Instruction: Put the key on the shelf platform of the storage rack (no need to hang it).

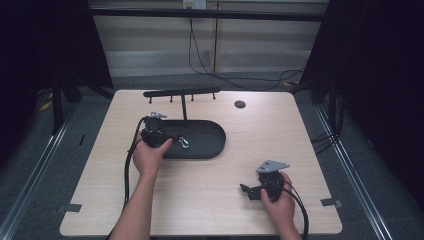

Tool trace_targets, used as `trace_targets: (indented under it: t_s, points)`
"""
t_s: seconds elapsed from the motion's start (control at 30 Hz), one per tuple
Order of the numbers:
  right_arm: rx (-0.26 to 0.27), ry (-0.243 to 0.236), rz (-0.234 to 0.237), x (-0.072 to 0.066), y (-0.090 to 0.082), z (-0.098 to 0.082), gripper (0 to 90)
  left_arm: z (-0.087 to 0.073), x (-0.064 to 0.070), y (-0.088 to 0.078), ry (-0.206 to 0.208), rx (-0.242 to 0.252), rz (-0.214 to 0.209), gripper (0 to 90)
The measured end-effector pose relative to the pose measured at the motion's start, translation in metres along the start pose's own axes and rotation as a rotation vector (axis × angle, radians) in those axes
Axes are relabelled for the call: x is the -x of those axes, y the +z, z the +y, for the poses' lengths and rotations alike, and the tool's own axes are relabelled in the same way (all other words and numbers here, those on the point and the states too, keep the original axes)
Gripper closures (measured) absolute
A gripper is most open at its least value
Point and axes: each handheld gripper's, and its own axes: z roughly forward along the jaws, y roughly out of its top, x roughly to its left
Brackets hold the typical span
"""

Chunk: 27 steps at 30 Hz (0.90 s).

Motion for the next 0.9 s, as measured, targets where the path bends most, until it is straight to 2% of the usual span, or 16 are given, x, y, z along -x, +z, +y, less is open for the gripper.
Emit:
trace_targets:
  t_s: [0.7, 0.9]
  points:
    - [0.0, -0.001, 0.0, 0.0, 0.0, 0.0, 11.6, -0.019, -0.004, -0.018, -0.016, 0.017, -0.023, 34.3]
    - [0.0, 0.0, 0.0, 0.0, 0.0, 0.0, 11.6, -0.023, -0.006, -0.023, -0.017, 0.012, -0.018, 33.9]
